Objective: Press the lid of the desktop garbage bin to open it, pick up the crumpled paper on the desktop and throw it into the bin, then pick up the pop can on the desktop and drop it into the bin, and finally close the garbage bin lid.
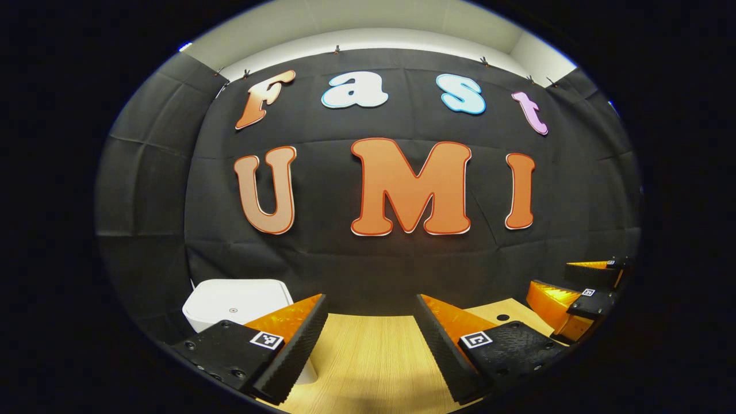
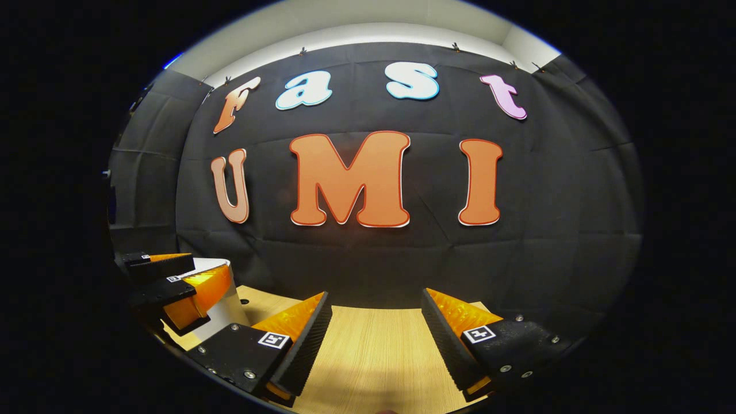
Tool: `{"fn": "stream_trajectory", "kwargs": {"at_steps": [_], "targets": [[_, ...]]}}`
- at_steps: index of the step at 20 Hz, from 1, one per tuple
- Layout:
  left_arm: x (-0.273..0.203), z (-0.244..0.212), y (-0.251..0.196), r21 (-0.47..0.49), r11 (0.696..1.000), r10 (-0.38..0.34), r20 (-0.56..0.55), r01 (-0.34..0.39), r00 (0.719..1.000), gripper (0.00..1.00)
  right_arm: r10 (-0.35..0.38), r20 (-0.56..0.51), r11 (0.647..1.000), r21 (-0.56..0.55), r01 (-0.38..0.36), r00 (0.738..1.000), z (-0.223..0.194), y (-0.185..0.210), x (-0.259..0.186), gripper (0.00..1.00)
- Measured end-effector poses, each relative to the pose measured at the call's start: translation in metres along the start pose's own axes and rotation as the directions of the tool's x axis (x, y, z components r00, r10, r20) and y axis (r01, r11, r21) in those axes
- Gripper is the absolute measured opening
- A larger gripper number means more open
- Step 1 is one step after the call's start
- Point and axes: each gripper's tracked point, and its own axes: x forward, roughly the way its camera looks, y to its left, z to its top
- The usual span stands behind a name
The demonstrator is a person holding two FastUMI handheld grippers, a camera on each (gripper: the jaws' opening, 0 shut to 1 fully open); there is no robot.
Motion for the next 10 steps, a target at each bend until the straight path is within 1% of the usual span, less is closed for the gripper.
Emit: {"fn": "stream_trajectory", "kwargs": {"at_steps": [3,10], "targets": [[-0.0020,-0.0046,-0.0010,-0.011,1.000,-0.006,-0.013,0.006,1.000,0.95,-0.015,-0.001,1.000,0.003,0.015,1.000,-0.0009,-0.0018,-0.0007,0.93],[-0.0021,-0.0048,-0.0018,-0.001,1.000,-0.011,-0.013,0.011,1.000,0.96,-0.003,-0.015,1.000,-0.003,0.003,1.000,-0.0051,0.0044,-0.0001,0.93]]}}
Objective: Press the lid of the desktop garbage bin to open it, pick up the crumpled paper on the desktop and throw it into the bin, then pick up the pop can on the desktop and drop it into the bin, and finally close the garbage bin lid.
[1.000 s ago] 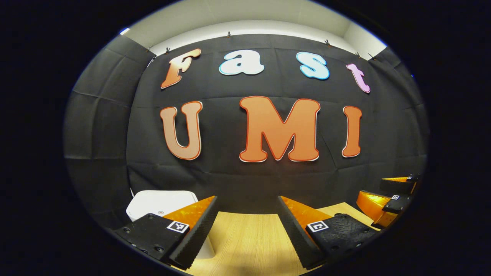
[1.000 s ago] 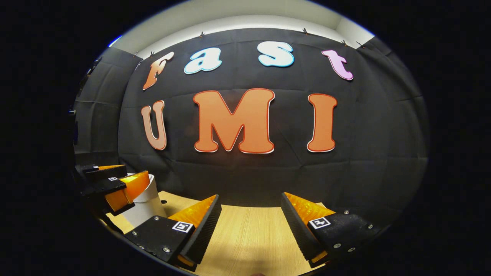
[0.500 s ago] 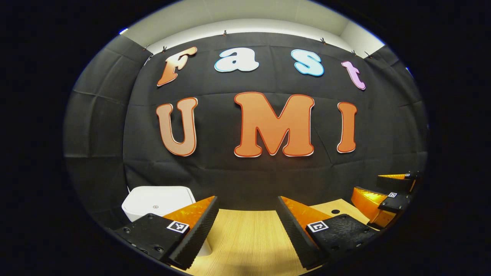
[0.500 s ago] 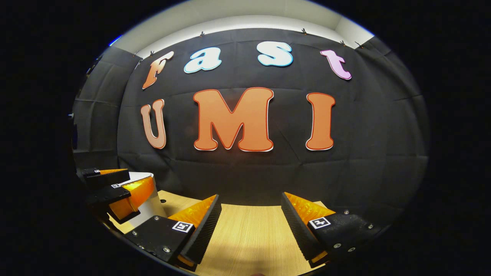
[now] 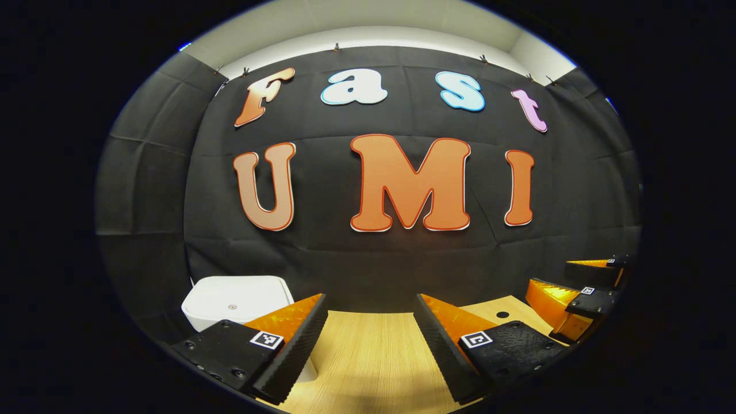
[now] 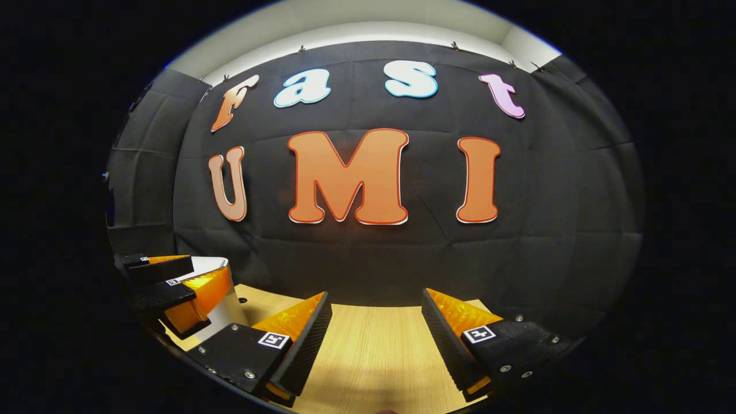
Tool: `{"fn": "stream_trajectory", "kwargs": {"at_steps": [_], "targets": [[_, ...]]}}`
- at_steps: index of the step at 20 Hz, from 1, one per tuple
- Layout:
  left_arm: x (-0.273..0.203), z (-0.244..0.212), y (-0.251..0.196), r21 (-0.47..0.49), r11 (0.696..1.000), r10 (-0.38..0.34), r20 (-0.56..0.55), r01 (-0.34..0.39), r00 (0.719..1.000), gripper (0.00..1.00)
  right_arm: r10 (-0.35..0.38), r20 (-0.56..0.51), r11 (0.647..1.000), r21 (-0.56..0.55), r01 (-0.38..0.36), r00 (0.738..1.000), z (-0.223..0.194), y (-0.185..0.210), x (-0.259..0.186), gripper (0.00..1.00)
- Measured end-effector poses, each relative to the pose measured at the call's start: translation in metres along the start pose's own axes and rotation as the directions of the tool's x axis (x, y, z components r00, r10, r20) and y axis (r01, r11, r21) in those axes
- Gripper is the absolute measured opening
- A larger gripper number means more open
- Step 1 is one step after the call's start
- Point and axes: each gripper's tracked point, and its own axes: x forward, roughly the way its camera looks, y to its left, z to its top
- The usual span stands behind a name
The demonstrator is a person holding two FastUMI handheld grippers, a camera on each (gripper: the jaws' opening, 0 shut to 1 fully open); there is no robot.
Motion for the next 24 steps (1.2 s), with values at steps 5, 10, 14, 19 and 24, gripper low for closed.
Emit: {"fn": "stream_trajectory", "kwargs": {"at_steps": [5,10,14,19,24], "targets": [[-0.0005,0.0003,-0.0023,0.010,1.000,-0.001,0.005,0.001,1.000,0.96,0.006,-0.002,1.000,-0.001,-0.006,1.000,-0.0001,0.0025,-0.0010,0.93],[-0.0033,-0.0035,-0.0013,0.015,1.000,-0.003,-0.005,0.003,1.000,0.96,0.002,-0.002,1.000,-0.006,-0.002,1.000,-0.0009,0.0022,-0.0020,0.93],[-0.0027,-0.0027,0.0018,0.014,1.000,0.003,-0.002,-0.003,1.000,0.96,0.003,-0.007,1.000,-0.004,-0.003,1.000,-0.0028,0.0037,-0.0031,0.94],[-0.0044,-0.0052,0.0009,0.017,1.000,0.003,-0.004,-0.002,1.000,1.00,0.008,-0.008,1.000,-0.009,-0.008,1.000,-0.0030,0.0059,-0.0054,0.94],[-0.0053,-0.0060,0.0012,0.015,1.000,0.002,-0.006,-0.002,1.000,1.00,0.005,-0.014,1.000,-0.007,-0.005,1.000,-0.0049,0.0061,-0.0059,0.93]]}}
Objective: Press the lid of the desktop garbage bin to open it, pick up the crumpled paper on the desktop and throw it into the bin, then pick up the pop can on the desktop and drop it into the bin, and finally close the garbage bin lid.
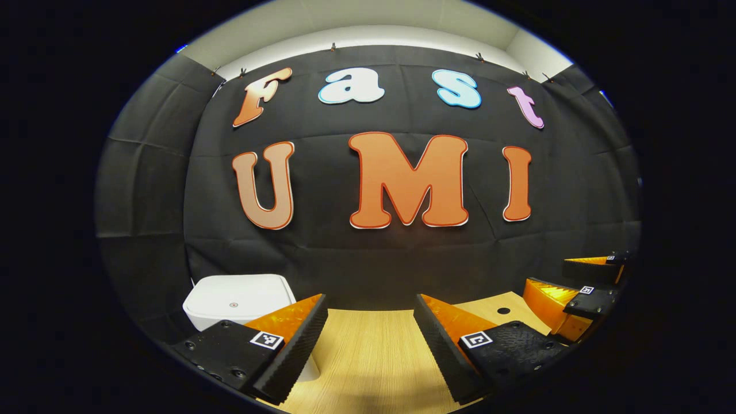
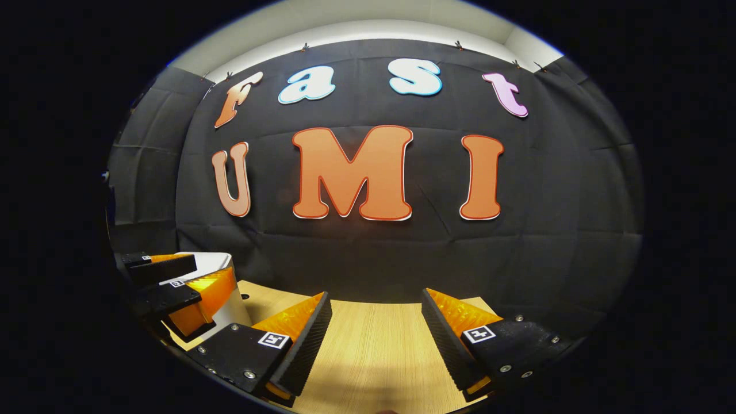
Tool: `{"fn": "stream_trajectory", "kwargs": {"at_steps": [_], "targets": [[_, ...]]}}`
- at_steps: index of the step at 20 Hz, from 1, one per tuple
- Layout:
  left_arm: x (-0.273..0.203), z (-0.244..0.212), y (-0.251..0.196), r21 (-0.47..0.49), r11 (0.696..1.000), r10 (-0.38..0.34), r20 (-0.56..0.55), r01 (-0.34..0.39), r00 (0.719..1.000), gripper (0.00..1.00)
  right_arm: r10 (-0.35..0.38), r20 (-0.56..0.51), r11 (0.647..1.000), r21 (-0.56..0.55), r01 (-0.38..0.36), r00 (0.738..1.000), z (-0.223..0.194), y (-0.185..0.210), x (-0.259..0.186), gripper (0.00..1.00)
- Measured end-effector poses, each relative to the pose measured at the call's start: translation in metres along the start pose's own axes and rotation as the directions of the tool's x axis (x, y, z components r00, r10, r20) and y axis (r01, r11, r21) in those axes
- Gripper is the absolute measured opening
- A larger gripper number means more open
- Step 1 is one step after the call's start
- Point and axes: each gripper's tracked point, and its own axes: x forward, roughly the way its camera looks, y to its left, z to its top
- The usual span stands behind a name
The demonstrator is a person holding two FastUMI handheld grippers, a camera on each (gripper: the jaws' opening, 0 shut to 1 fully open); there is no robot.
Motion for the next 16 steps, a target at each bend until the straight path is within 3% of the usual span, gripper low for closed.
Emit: {"fn": "stream_trajectory", "kwargs": {"at_steps": [1,2,4,5,7,9,10,12,13,14,16], "targets": [[-0.0003,-0.0006,0.0002,-0.001,1.000,0.002,0.000,-0.002,1.000,0.95,0.000,0.000,1.000,0.000,0.000,1.000,0.0004,0.0005,0.0005,0.93],[0.0000,-0.0002,0.0011,-0.001,1.000,0.004,0.000,-0.004,1.000,1.00,-0.001,0.000,1.000,-0.001,0.001,1.000,-0.0007,0.0004,0.0006,0.93],[0.0003,-0.0016,0.0003,0.001,1.000,0.003,-0.002,-0.003,1.000,1.00,0.000,-0.003,1.000,-0.002,0.000,1.000,-0.0014,0.0006,0.0006,0.94],[-0.0005,-0.0021,0.0009,0.002,1.000,0.002,-0.002,-0.002,1.000,0.95,0.001,-0.004,1.000,-0.002,-0.001,1.000,-0.0016,0.0018,0.0004,0.94],[0.0001,-0.0016,-0.0010,0.005,1.000,0.001,-0.004,-0.001,1.000,1.00,0.002,-0.004,1.000,-0.004,-0.002,1.000,-0.0026,0.0010,0.0004,0.93],[-0.0007,-0.0023,-0.0014,0.007,1.000,-0.001,-0.003,0.001,1.000,1.00,0.002,-0.007,1.000,-0.004,-0.002,1.000,-0.0037,0.0021,0.0000,0.93],[-0.0016,-0.0027,-0.0010,0.009,1.000,-0.001,-0.003,0.001,1.000,0.95,0.002,-0.009,1.000,-0.004,-0.002,1.000,-0.0037,0.0012,0.0002,0.94],[-0.0020,-0.0026,-0.0023,0.011,1.000,-0.003,-0.004,0.003,1.000,0.95,0.001,-0.008,1.000,-0.006,-0.001,1.000,-0.0035,0.0015,-0.0003,0.94],[-0.0018,-0.0026,-0.0022,0.014,1.000,-0.003,-0.003,0.003,1.000,1.00,0.002,-0.007,1.000,-0.006,-0.002,1.000,-0.0035,0.0019,-0.0006,0.94],[-0.0019,-0.0025,-0.0030,0.015,1.000,-0.003,-0.003,0.003,1.000,0.95,0.002,-0.007,1.000,-0.007,-0.002,1.000,-0.0037,0.0011,-0.0001,0.93],[-0.0015,-0.0036,-0.0037,0.018,1.000,-0.006,-0.006,0.006,1.000,0.95,0.003,-0.010,1.000,-0.007,-0.003,1.000,-0.0046,0.0027,-0.0007,0.93]]}}
